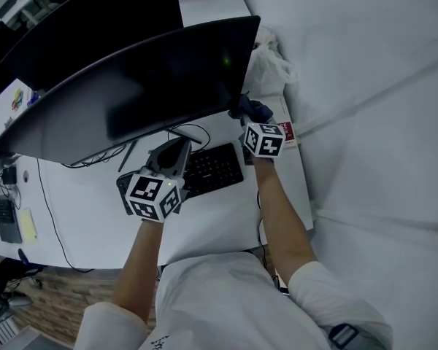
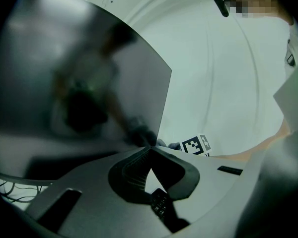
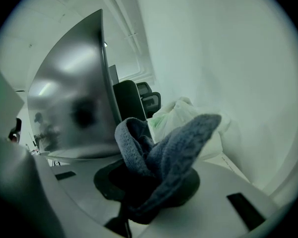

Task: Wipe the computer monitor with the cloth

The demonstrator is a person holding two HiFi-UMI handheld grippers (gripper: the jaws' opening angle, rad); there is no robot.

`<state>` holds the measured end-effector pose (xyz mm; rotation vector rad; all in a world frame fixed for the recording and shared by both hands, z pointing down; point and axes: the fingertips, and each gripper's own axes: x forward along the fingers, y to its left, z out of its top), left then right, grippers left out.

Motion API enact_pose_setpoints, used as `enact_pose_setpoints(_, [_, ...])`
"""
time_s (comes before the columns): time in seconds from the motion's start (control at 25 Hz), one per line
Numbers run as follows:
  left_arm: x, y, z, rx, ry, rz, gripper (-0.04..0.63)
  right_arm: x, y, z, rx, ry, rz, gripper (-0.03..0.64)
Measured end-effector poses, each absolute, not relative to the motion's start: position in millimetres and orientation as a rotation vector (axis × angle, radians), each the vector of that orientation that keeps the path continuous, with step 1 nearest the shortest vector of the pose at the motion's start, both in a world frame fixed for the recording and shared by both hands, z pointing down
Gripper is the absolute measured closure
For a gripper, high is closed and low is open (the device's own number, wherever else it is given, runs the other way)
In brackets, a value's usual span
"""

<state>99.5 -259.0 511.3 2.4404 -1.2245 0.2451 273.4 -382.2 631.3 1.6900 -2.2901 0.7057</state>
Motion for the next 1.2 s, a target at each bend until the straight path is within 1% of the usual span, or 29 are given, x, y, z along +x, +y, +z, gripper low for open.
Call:
enact_pose_setpoints(0.44, [113.2,-259.3,477.2,2.507,-1.229,0.177,0.584,272.8,-385.5,583.5,1.654,-2.379,0.576,0.508])
enact_pose_setpoints(1.2, [125.4,-255.9,420.5,2.617,-1.260,0.109,0.584,270.9,-395.6,495.1,1.667,-2.559,0.464,0.508])
